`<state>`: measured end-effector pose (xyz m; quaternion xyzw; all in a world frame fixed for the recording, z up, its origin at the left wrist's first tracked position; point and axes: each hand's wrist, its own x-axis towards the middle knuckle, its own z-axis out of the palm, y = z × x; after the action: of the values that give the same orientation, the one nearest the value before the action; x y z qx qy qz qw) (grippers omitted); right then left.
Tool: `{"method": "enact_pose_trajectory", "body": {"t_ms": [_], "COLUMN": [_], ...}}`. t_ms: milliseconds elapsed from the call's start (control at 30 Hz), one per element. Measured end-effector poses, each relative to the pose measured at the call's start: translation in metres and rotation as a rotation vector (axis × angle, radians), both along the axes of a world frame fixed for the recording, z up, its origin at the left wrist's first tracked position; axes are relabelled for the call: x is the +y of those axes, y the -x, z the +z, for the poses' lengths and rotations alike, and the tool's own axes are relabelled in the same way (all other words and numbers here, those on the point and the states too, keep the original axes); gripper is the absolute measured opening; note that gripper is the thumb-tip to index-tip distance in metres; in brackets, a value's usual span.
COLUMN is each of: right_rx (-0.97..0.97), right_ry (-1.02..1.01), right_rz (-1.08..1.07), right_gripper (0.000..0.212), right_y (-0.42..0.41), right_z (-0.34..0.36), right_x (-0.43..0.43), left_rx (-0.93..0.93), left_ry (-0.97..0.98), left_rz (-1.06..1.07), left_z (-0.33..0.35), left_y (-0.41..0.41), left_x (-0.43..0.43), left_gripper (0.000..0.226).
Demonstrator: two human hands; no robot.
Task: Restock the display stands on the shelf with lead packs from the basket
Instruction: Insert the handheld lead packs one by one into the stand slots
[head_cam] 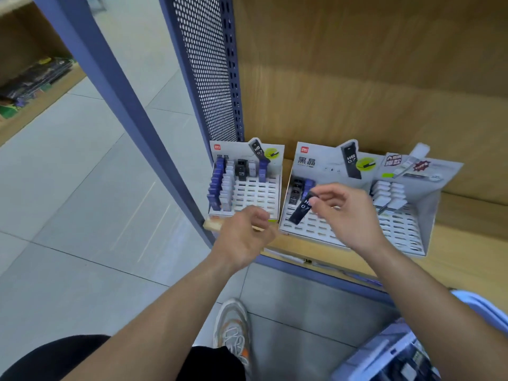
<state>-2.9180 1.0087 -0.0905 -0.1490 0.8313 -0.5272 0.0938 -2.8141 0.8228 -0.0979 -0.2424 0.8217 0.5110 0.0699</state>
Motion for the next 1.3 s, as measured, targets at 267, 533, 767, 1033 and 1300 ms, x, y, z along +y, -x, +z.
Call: {"method": "enact_pose_trajectory", "body": {"t_ms": [267,533,767,1033,1300], "right_rx": [0.178,0.185,0.392,0.48,0.301], "right_ry": [-0.289,-0.339,-0.442,-0.566,-0.391], "right_rz": [0.026,0.085,0.225,0.238,0.064], "right_gripper": [0.013,0.013,0.018,0.016,0.026], "right_y": [0.047,0.058,0.062,0.058,0.046], "right_z": [-0.037,-0.075,-0.083,-0.089,-0.073], "right_x": [-0.005,-0.022,-0.022,-0.035,-0.018], "left_rx": [-0.096,-0.05,0.038,0.037,-0.024], "left_ry": [0.534,0.741,0.781,0.763,0.678], "left_rz": [-0.162,-0.128,-0.088,-0.042,-0.144], "left_z": [-0.054,-0.106,-0.122,-0.124,-0.106], "left_y": [0.039,0.073,0.068,0.061,0.054], "left_x": [0.004,0.012,0.012,0.016,0.015], "left_gripper": [0.051,0.063,0.059,0.052,0.055]}}
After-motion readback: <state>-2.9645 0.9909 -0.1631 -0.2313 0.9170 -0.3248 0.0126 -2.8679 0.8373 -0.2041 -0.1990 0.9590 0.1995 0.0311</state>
